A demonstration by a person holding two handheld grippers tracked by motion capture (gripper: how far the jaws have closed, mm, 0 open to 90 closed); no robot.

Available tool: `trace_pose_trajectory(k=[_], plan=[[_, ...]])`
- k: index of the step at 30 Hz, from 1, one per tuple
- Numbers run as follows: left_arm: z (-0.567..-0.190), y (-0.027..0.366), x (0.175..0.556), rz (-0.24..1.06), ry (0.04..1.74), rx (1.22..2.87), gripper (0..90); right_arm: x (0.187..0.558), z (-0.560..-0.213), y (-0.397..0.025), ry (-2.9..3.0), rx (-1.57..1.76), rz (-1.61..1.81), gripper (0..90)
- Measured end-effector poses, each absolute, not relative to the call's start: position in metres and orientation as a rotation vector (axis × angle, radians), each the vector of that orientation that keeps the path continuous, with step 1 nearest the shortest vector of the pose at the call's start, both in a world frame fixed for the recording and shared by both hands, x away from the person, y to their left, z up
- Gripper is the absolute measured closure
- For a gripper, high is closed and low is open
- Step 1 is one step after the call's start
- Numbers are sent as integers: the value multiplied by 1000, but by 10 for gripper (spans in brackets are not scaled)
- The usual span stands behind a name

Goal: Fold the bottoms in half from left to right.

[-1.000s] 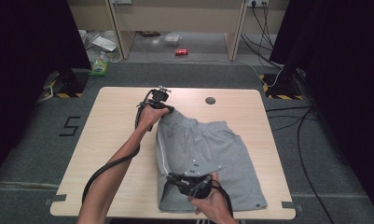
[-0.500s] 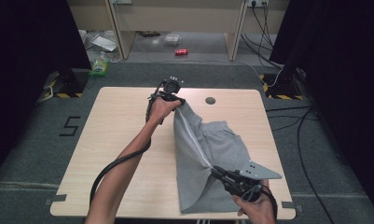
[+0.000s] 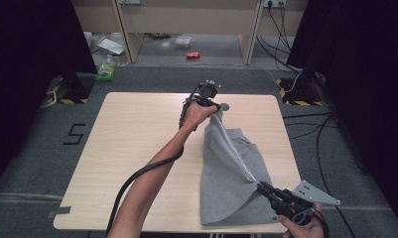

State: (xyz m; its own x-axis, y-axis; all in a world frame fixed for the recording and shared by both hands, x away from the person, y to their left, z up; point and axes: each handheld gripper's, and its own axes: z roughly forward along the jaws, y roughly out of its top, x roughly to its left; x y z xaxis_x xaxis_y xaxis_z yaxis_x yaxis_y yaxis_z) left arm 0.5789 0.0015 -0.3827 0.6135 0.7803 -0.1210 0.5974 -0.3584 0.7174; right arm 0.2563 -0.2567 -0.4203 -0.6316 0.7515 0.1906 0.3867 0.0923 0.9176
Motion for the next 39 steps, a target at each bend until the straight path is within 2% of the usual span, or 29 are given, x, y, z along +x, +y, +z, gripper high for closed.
trace_pose_trajectory(k=[11, 26, 30, 32, 35, 37, 39], plan=[[-397, -40, 582, 281, 1054, 2102, 833, 247, -438, -286, 2010, 1232, 1509, 833], [-423, -74, 588, 256, 1068, 2112, 824, 243, -455, -296, 2034, 1289, 1471, 830], [-431, -82, 589, 259, 1071, 2085, 769, 240, -456, -297, 2040, 1282, 1449, 829], [-434, -85, 588, 265, 1076, 2065, 703, 239, -459, -299, 2043, 1292, 1435, 829], [-435, -85, 588, 251, 1080, 2067, 671, 239, -465, -302, 2045, 1322, 1423, 828], [-433, -81, 588, 240, 1091, 2050, 598, 240, -468, -304, 2043, 1333, 1416, 827], [-431, -77, 586, 244, 1082, 2062, 604, 240, -470, -306, 2039, 1343, 1413, 827]])
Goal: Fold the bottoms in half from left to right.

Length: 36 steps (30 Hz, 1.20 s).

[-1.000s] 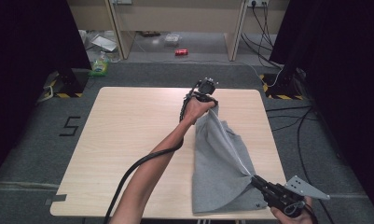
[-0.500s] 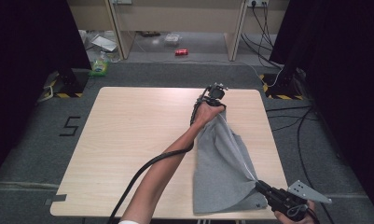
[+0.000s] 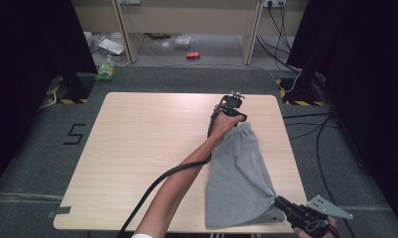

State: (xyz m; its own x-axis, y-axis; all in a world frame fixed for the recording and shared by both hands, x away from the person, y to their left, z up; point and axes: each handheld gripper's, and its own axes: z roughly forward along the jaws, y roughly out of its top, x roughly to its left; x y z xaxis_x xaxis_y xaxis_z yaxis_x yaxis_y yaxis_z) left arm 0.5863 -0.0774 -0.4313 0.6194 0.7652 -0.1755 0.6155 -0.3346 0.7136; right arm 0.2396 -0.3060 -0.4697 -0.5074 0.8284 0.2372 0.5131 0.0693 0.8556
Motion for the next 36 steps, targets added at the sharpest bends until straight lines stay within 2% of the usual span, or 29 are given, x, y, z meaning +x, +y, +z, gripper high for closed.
trace_pose_trajectory(k=[31, 36], plan=[[-425, 10, 571, 263, 1090, 2108, 509, 222, -477, -326, 2025, 1414, 1309, 797], [-427, 25, 568, 262, 1113, 2098, 483, 221, -468, -331, 1988, 1401, 1306, 748]])
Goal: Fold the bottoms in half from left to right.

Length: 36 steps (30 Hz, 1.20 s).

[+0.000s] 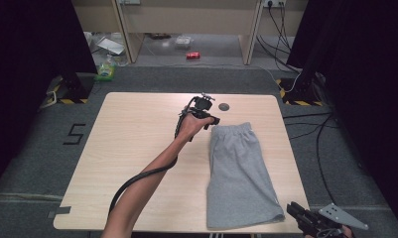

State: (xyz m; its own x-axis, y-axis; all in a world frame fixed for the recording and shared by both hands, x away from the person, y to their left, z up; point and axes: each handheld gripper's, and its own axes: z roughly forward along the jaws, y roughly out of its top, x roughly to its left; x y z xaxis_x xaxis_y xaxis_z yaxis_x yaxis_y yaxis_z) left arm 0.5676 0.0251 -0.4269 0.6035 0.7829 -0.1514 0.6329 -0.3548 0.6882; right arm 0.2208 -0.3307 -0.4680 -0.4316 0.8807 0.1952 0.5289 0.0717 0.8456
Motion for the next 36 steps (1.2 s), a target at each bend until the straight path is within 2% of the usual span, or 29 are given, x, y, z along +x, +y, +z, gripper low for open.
trace_pose_trajectory(k=[6, 21, 36], plan=[[-426, 37, 559, 254, 1115, 2077, 464, 237, -462, -326, 1990, 1388, 1301, 709], [-429, 54, 548, 215, 1129, 2018, 411, 288, -465, -290, 2076, 1325, 1286, 680], [-444, 53, 539, 190, 1135, 2019, 307, 345, -458, -272, 2080, 1307, 1246, 625]])
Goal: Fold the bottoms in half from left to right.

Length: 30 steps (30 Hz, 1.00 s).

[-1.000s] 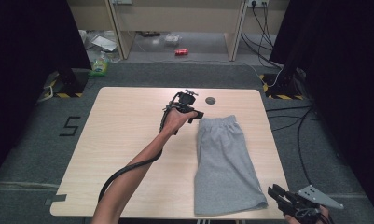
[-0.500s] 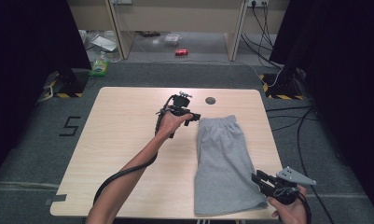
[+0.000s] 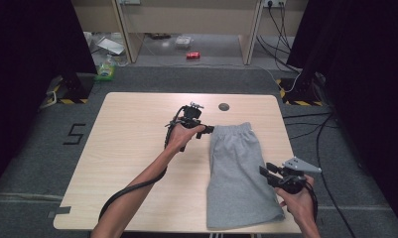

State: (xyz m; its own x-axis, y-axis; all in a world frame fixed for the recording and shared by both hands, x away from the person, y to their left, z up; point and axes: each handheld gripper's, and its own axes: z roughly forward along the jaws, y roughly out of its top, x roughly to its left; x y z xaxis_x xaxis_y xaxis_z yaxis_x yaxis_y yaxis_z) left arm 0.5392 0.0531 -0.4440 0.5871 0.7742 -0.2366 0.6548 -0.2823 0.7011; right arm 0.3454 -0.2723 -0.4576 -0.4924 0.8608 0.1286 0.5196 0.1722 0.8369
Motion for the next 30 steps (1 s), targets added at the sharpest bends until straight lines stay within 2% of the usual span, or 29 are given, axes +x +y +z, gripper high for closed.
trace_pose_trajectory(k=[10, 21, 23, 28, 30], plan=[[-451, 54, 537, 171, 1152, 2007, 270, 388, -456, -264, 2090, 1327, 1190, 585], [-471, 46, 531, 159, 1154, 2035, 268, 411, -473, -268, 2122, 1396, 1040, 621], [-472, 44, 529, 161, 1151, 2036, 268, 414, -480, -271, 2131, 1434, 1042, 649], [-476, 40, 529, 157, 1152, 2042, 270, 417, -490, -277, 2164, 1461, 1060, 848], [-478, 39, 529, 156, 1154, 2048, 271, 417, -491, -280, 2160, 1465, 1038, 865]])
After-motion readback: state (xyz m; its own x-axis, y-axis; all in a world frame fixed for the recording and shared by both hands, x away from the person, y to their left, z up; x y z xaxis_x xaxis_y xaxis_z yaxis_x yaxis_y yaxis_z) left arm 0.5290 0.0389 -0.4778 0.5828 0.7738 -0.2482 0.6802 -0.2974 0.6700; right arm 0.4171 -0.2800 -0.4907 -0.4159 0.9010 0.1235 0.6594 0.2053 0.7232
